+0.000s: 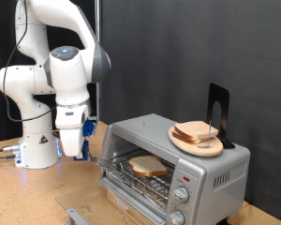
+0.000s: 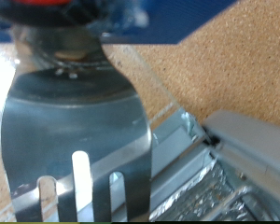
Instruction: Make a piece of toast with the oven
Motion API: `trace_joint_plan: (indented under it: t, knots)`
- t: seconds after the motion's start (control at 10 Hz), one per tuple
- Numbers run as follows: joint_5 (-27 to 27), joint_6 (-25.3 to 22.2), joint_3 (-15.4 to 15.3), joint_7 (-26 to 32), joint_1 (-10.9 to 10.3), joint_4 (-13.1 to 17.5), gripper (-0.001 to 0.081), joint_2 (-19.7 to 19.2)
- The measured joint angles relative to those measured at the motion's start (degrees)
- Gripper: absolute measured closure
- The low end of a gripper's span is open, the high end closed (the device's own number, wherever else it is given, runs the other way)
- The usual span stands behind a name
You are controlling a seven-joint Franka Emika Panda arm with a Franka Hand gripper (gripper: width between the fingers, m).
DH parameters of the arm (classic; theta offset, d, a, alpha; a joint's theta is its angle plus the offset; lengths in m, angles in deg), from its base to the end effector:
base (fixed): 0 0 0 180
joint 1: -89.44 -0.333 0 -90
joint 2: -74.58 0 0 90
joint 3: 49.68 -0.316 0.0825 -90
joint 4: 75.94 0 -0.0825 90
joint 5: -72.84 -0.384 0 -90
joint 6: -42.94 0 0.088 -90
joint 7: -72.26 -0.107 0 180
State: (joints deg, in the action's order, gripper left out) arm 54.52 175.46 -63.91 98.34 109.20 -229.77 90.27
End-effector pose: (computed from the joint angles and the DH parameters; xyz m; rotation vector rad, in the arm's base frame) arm 0.3877 -0.0364 0.3107 -2.9574 -0.1741 0.0741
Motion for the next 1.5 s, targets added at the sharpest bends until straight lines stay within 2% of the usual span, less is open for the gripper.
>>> trace_joint_plan:
  t: [0.2, 0.4, 0.6, 0.9, 1.1, 1.3, 1.4, 1.5]
  knots:
    - [-1.78, -2.48, 2.06, 1.11, 0.02, -0.37, 0.034, 1.69]
    - [-2.54, -2.38, 2.01, 1.38, -0.01, -0.42, 0.034, 1.52]
    - [-6.94, -2.99, 3.76, 4.62, -0.03, -0.37, 0.034, 2.14]
    - [-14.43, -8.37, 8.31, 11.17, -0.04, 0.57, 0.034, 5.89]
    - [-17.38, -12.84, 10.72, 12.79, -0.04, 1.59, 0.034, 8.96]
    - [-18.68, -15.11, 11.67, 11.65, 0.0, 2.09, 0.034, 11.34]
    - [-18.66, -15.1, 11.67, 11.77, 0.0, 1.95, 0.034, 11.21]
    - [-20.95, -15.09, 11.86, 13.08, -0.24, 1.89, 0.034, 11.17]
